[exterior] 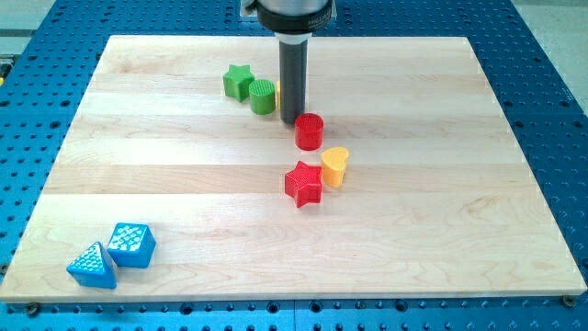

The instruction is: Push the green star to the left center

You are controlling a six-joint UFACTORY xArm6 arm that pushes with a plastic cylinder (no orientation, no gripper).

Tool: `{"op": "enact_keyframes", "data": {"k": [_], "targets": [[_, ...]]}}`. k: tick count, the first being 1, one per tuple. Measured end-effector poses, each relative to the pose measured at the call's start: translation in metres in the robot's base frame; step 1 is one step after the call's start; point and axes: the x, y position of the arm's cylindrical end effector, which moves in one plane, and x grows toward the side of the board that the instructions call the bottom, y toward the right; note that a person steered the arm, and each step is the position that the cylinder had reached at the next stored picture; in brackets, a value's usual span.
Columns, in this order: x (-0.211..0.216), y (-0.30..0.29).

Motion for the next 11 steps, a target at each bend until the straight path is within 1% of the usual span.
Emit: {"op": "enact_keyframes", "data": {"k": [1, 2, 3, 4, 5, 6, 7, 8, 9, 10, 11], "targets": [[-0.03, 0.016], [-0.033, 0.051], [-0.07, 0.08], [-0.112, 0.049], [-0.104, -0.021], [-0.079, -0.071], [-0.021, -0.09], [0.011, -0.092], [0.012, -0.1], [0.012, -0.136], [0.012, -0.196]]}}
